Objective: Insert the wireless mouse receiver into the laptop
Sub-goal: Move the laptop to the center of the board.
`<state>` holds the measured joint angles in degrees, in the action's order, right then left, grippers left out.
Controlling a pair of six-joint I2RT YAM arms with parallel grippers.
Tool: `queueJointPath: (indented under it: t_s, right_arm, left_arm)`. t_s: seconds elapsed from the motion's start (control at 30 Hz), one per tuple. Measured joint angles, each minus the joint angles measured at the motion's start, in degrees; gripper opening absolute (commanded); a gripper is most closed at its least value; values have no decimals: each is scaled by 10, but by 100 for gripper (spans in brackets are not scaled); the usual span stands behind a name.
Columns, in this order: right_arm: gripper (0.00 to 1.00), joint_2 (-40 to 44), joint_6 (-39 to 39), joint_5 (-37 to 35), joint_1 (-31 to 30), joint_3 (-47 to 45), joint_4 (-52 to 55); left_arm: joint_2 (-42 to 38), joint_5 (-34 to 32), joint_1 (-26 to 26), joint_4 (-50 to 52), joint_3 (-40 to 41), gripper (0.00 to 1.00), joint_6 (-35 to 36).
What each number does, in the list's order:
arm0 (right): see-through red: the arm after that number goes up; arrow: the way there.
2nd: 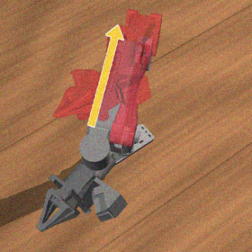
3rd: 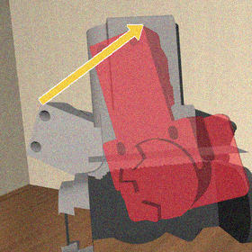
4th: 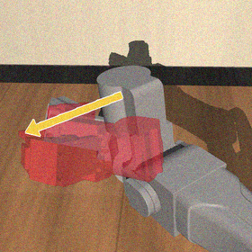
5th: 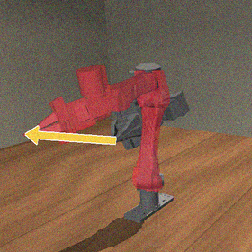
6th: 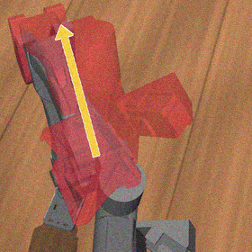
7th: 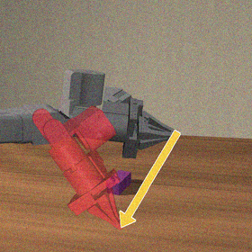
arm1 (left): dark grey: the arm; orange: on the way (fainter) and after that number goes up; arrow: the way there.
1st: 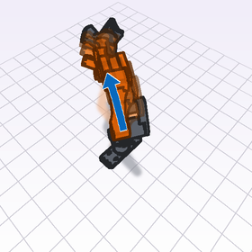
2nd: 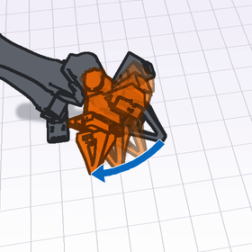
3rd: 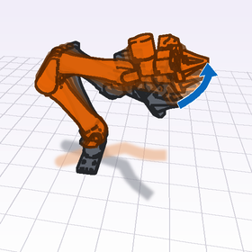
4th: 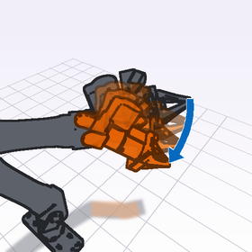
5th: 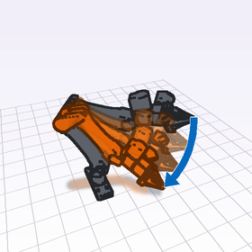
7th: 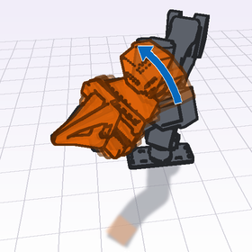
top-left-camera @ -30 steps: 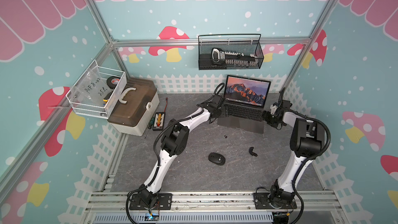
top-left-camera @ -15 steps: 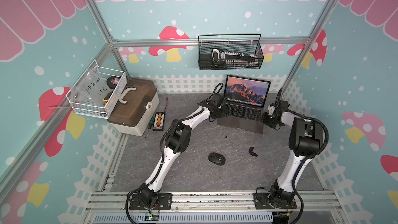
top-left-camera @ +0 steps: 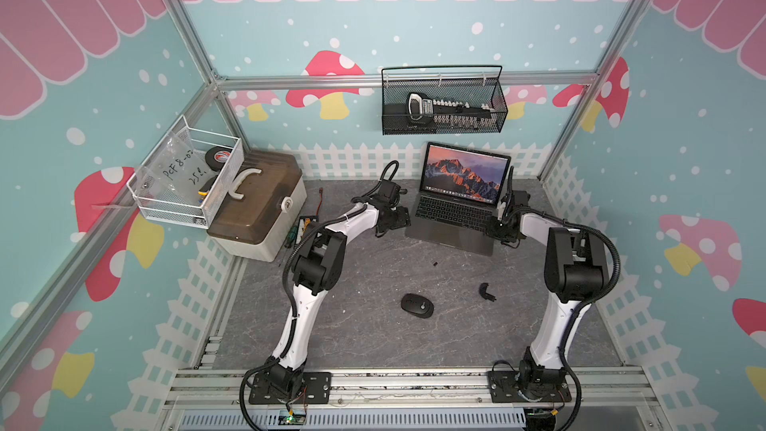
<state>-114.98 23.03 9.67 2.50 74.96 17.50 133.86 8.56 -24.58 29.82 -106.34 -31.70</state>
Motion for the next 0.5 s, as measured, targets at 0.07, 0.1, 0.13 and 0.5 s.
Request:
queueJointPath:
  t_s: [0.07,0.1,0.13,0.5]
  right_arm:
    - [38,0,3,0,0,0,0]
    - [38,0,4,-1,0,0,0]
    - [38,0,6,-1,0,0,0]
    - [35,0,25,-20,-11,1,0]
  left_arm:
    - [0,5,14,-6,1,75,13]
    - [3,13,19,-8,-3,74,20]
    - [9,23,21,-10,-10,73,25]
    - [87,77,-33,-30,-114,57,54]
